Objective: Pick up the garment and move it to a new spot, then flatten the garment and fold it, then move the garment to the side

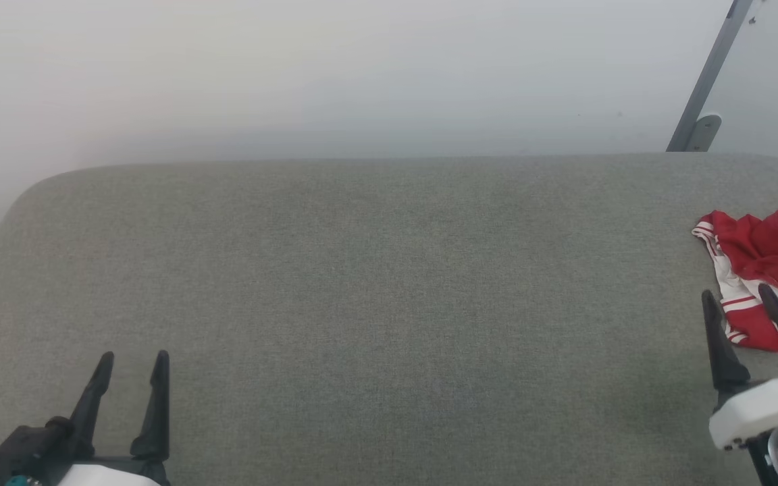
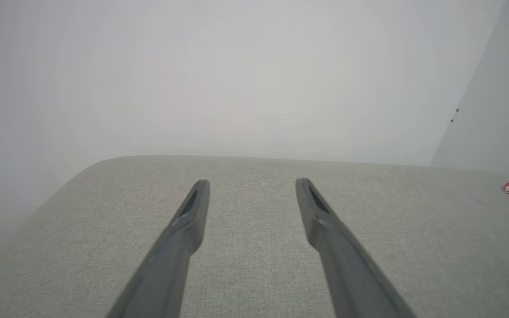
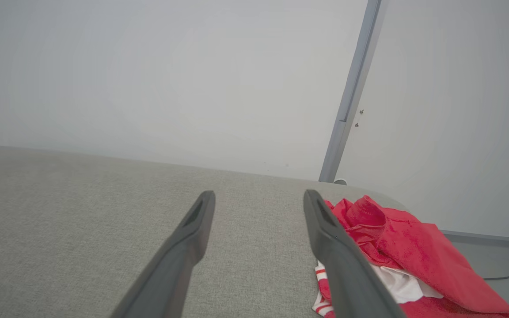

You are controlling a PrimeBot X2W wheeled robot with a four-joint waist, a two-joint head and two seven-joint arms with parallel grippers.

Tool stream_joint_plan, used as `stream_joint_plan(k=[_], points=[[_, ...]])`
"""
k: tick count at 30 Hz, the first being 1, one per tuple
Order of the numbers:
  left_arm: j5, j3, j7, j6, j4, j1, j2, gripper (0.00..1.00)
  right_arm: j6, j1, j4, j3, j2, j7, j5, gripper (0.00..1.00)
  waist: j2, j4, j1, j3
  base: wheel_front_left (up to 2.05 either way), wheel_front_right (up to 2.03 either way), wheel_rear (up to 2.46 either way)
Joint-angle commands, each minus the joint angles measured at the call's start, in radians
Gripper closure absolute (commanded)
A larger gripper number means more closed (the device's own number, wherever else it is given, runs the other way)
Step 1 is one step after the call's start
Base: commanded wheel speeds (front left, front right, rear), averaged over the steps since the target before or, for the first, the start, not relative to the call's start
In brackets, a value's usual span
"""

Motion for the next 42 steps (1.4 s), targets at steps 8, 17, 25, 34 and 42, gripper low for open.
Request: stream_joint_plan(k=[8,17,25,34,42], points=[[-0.004,0.024,-0.004,-0.006,-0.016,0.024,-0.010,0.00,0.000,0.088,-0.069,-0.045,0.067,-0.004,-0.031,0.00,0.0000,0.000,0.0000,-0.004,0.00,0.00,0.00],[-0.002,0.019,-0.004,-0.007,-0.016,0.031,-0.008,0.00,0.000,0.113,-0.078,-0.038,0.093,-0.004,-0.036,0.00,0.0000,-0.003,0.0000,-0.007,0.00,0.00,0.00],[-0.010,0.011,-0.004,-0.006,-0.022,0.036,-0.005,0.00,0.000,0.120,-0.087,-0.052,0.100,-0.004,-0.043,0.00,0.0000,-0.006,0.0000,-0.013,0.00,0.00,0.00],[-0.019,0.001,0.002,-0.004,0.006,0.026,-0.027,1.00,0.000,0.129,-0.052,-0.039,0.118,0.004,-0.032,1.00,0.0000,-0.007,0.0000,-0.014,0.00,0.00,0.00],[-0.135,0.003,0.037,-0.005,0.032,0.004,-0.052,1.00,0.000,0.122,-0.038,-0.045,0.136,0.046,0.099,1.00,0.0000,-0.008,0.0000,-0.012,0.00,0.00,0.00]])
